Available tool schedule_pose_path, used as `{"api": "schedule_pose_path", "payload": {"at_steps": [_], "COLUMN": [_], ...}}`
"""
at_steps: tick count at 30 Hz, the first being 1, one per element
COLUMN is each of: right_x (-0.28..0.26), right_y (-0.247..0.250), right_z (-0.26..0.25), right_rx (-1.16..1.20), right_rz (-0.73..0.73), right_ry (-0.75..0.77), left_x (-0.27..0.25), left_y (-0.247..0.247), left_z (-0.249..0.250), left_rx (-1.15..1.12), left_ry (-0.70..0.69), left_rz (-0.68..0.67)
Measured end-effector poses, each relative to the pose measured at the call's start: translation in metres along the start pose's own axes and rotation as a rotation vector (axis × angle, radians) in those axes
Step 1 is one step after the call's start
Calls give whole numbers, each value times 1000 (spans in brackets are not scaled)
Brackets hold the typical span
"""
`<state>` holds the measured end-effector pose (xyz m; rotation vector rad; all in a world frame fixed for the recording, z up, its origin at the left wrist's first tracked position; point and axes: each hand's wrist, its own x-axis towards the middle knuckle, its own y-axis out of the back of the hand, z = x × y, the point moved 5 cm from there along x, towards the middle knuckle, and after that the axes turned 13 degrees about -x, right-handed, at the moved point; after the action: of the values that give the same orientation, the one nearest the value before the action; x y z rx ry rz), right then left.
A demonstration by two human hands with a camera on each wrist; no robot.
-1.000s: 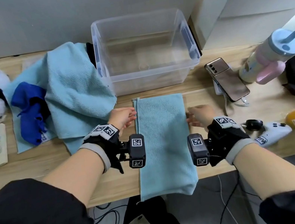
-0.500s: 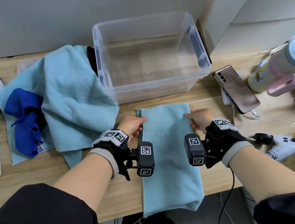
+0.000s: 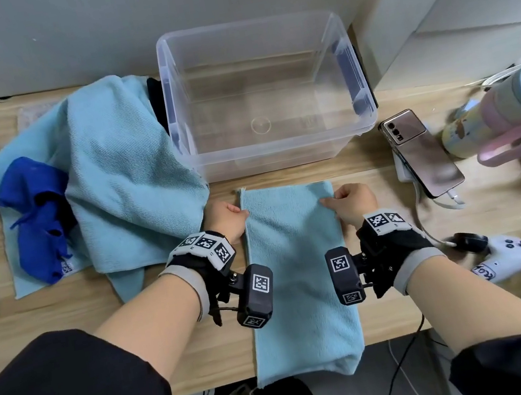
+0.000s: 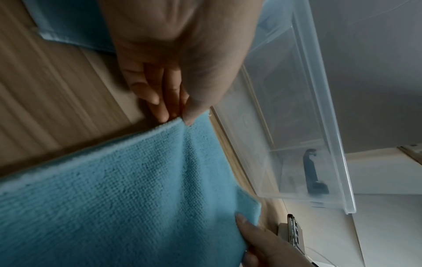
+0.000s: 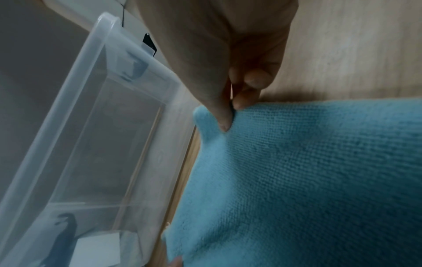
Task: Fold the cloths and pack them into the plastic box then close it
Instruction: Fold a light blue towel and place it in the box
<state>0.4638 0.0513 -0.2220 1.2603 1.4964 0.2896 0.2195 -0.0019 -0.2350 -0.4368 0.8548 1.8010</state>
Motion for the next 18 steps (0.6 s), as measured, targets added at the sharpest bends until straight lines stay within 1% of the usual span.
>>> {"api": "schedule_pose_path", "payload": {"at_steps": [2,9,11,13,15,18], "right_x": [0,-9,-14,-21,-28,-39], "right_y": [1,4,5,5,4,2], "right_z": [0,2,8,17,25,36], "right_rx": [-37,-53,-60,-64,-58,-16], "right_rz": [33,95,52,-9,-58,-110], "right_ry": [7,-17,-26,-39,-55,-67], "left_x": [2,1,-2,-10,-19,-34], "left_y": [0,3,4,5,7,11], "left_z": [-1,-3,-5,-10,-19,-31], "left_rx": [-1,-5,-24,-39,-30,6], "left_ry": [-8,-47,-18,43,113,163], "left_rz": [-4,0,-42,-101,-148,-192]}}
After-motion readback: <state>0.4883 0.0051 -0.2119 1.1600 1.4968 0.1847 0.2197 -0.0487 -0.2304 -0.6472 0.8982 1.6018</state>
